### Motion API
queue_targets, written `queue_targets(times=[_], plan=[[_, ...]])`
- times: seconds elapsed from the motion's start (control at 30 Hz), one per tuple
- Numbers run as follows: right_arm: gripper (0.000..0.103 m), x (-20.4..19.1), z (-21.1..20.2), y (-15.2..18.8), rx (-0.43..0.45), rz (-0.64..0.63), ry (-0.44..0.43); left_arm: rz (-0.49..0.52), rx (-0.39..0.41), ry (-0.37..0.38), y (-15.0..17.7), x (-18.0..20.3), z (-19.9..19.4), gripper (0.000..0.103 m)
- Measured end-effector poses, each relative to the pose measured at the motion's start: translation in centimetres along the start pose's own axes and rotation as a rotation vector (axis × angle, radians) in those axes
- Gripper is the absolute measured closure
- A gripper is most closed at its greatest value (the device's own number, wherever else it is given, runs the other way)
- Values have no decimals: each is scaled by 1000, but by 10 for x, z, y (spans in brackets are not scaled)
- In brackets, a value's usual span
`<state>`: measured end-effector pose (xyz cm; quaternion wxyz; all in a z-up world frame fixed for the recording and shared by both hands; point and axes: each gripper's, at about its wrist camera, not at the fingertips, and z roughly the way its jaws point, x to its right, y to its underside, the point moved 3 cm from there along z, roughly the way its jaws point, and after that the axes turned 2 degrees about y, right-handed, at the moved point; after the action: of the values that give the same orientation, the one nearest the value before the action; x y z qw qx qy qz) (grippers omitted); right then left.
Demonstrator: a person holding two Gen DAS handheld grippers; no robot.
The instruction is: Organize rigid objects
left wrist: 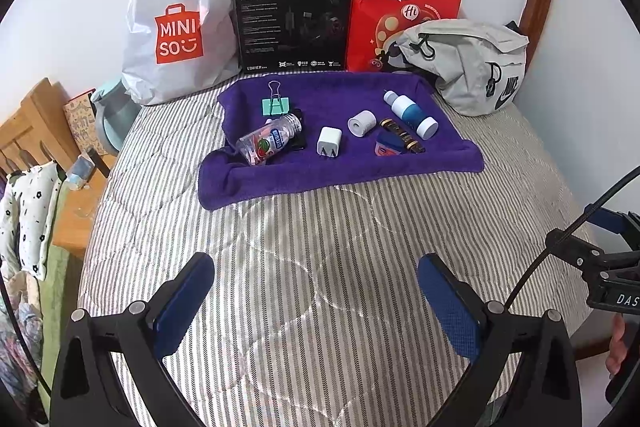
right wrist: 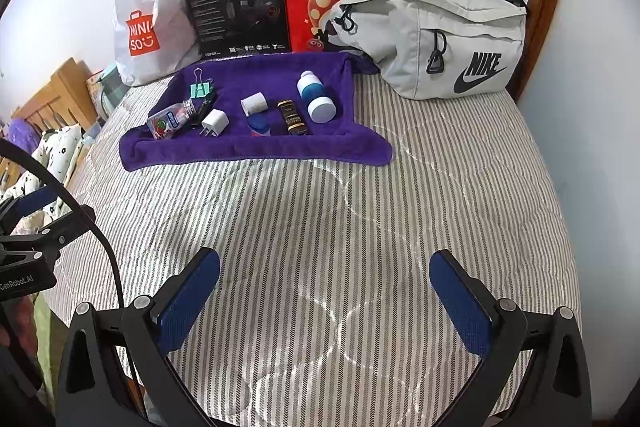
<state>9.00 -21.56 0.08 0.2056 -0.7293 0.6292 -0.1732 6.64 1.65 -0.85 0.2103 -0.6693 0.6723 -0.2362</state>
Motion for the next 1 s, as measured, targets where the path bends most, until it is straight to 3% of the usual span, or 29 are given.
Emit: queue_targets(times=[1.0], plan=[[0, -4, -4, 0, 9, -7, -2, -6, 12, -8, 0, -6, -6, 0]])
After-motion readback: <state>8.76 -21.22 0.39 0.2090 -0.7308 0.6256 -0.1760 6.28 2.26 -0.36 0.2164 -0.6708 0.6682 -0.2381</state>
